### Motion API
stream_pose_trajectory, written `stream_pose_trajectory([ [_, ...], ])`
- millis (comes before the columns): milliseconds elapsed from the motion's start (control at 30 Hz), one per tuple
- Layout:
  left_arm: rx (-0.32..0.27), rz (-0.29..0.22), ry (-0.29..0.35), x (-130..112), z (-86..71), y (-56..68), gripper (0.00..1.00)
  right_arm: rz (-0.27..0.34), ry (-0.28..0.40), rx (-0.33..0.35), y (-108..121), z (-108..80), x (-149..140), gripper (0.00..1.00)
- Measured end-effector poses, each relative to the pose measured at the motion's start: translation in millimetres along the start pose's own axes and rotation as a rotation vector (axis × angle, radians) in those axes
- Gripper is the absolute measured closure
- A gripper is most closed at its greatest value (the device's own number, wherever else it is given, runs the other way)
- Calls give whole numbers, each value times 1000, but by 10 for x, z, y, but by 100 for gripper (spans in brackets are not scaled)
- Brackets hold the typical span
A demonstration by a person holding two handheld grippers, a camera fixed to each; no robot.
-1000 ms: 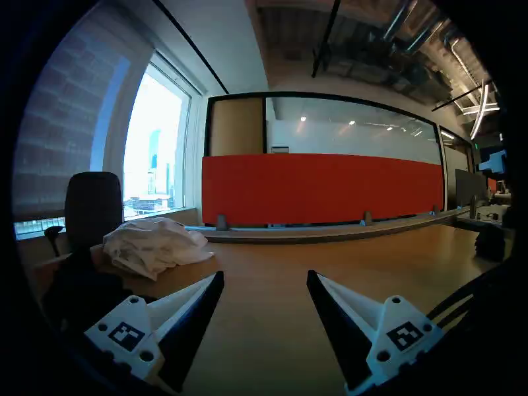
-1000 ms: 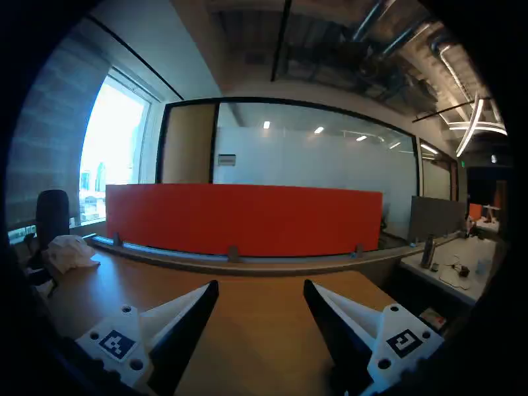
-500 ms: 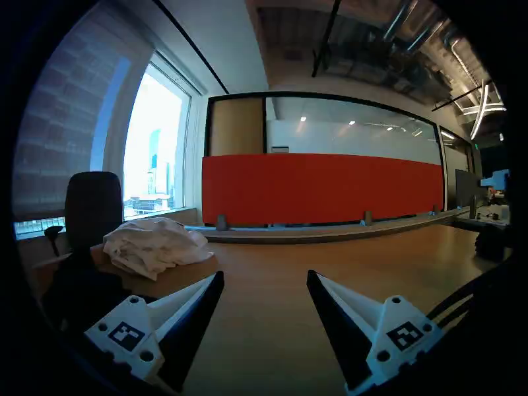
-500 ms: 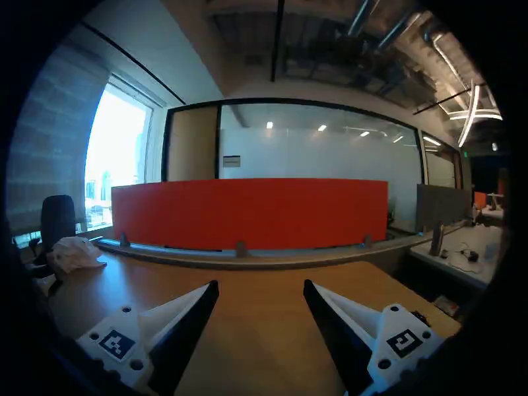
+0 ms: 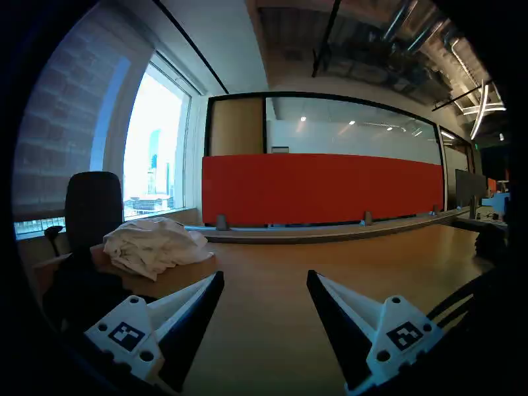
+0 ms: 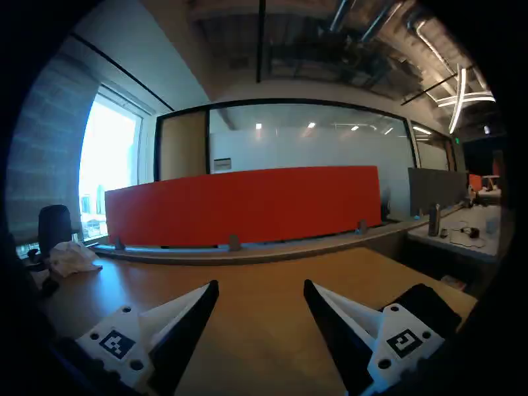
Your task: Fold towel
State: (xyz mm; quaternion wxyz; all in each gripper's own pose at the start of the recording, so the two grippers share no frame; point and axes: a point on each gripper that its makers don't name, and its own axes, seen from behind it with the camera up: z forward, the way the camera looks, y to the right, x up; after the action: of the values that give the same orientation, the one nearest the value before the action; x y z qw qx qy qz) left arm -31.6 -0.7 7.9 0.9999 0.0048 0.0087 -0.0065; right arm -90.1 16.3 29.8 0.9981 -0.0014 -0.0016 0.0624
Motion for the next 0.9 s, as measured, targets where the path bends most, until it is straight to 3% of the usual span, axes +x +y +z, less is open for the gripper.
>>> stream_pose_trajectory([
  [300, 0, 0, 0, 0, -3, -3, 7, 30, -11, 6, -7, -14, -222, 0],
  [900, 0, 0, 0, -4, -2, 5, 7, 8, -16, 22, -49, -63, -443, 0],
])
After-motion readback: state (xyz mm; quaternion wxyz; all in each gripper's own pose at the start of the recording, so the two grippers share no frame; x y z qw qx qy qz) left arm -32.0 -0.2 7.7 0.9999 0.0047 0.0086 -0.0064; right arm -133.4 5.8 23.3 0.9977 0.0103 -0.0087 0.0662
